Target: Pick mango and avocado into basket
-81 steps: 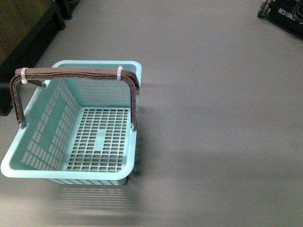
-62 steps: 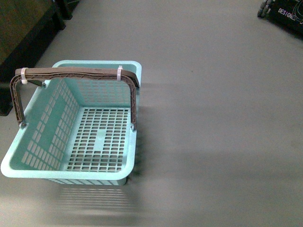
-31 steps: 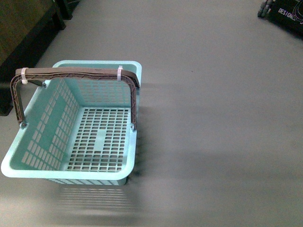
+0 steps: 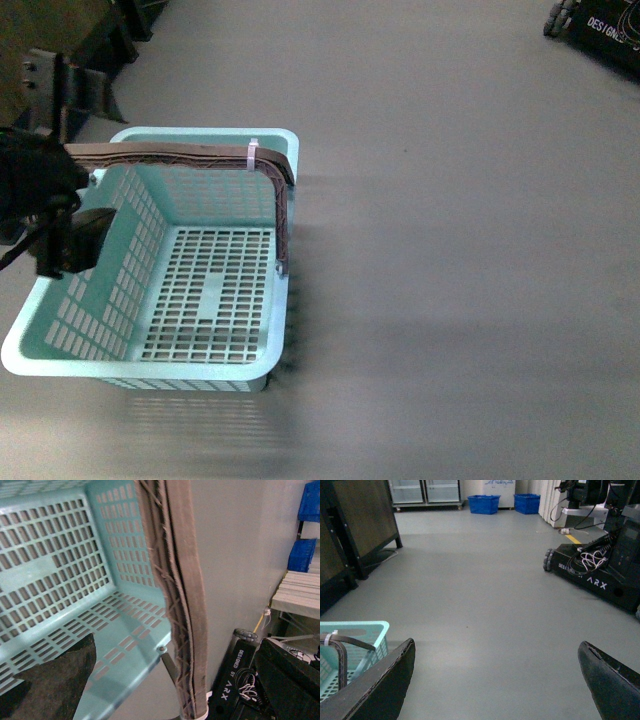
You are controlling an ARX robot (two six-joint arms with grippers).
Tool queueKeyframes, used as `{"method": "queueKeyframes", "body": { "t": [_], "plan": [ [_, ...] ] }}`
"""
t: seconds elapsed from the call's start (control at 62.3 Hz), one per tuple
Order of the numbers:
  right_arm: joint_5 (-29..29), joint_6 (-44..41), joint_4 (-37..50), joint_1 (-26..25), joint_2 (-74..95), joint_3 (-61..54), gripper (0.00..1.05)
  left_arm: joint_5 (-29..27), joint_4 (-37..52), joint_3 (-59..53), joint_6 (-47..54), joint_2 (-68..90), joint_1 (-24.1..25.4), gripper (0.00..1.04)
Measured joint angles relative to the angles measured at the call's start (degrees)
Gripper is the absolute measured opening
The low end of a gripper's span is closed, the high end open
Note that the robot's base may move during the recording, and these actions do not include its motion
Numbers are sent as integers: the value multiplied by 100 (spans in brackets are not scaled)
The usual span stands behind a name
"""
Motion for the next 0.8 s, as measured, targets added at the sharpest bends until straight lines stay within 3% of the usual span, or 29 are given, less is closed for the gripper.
{"method": "queueKeyframes", "body": {
  "t": [0.209,0.594,0.803],
  "plan": [
    [2,0,0,0,0,0,96,-96,-142,1117,-162,769,-254,96],
    [0,0,0,0,0,0,96,-243,-409,2197,-120,1569,-258,96],
    [0,0,0,0,0,0,96,-376,-776,2531,-13,1740,-232,62]
  ]
}}
